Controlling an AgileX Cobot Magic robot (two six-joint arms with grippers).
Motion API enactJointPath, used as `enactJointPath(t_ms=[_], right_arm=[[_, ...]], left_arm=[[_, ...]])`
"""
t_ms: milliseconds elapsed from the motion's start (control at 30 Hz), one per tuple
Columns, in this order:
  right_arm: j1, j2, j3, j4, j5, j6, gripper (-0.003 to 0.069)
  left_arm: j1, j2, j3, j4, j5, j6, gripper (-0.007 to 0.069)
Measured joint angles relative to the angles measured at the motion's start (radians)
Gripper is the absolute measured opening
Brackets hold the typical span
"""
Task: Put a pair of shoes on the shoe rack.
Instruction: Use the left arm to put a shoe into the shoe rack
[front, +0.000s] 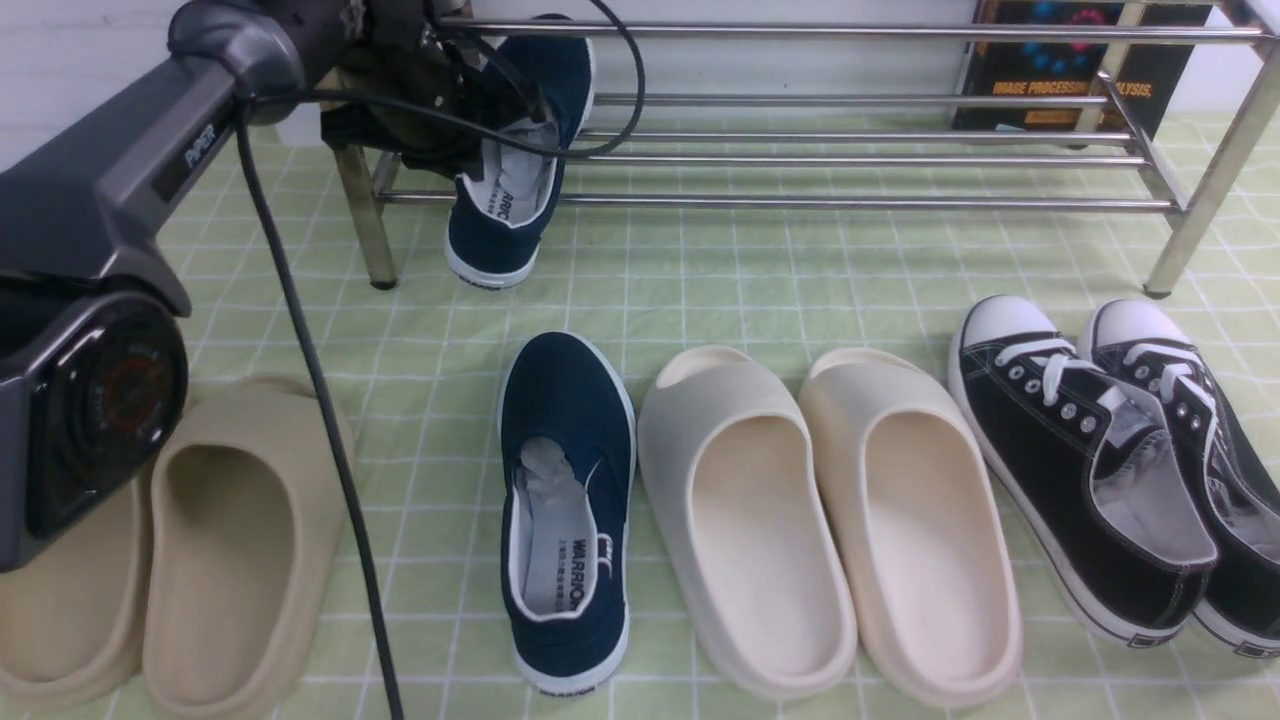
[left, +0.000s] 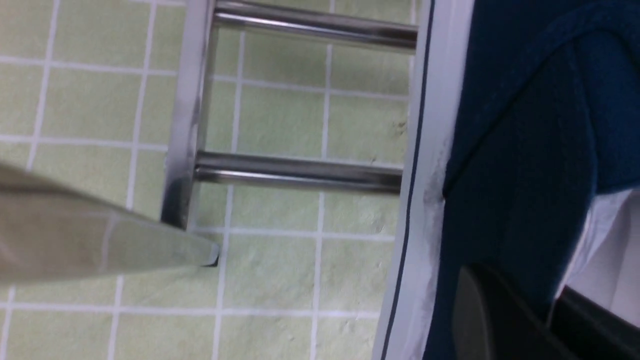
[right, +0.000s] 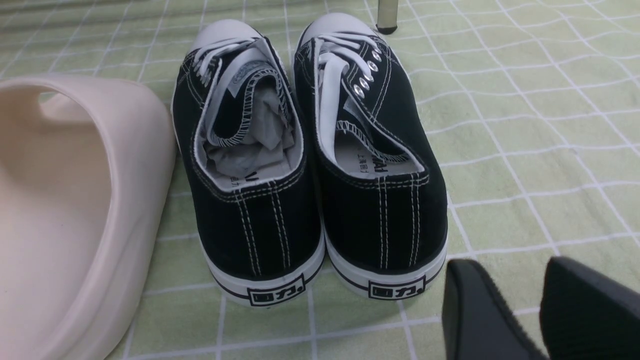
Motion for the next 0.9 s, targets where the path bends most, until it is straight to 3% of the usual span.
enactJointPath(t_ms=[333, 467, 733, 900], right_arm=[[0.0, 0.0, 0.0, 0.0, 0.0, 0.0, 0.0239], [0.0, 0.0, 0.0, 0.0, 0.0, 0.0, 0.0239], [0.0, 0.0, 0.0, 0.0, 0.0, 0.0, 0.0239], [0.0, 0.0, 0.0, 0.0, 0.0, 0.0, 0.0239]], left_arm=[[0.0, 0.002, 0.0, 0.0, -0.007, 0.0, 0.0036], [0.0, 0.002, -0.002, 0.0, -0.007, 0.0, 0.0072], [0.0, -0.062, -0.012, 0.008, 0.062, 0.0, 0.022], [0.0, -0.13, -0.012, 0.06, 0.145, 0.0, 0.0233]])
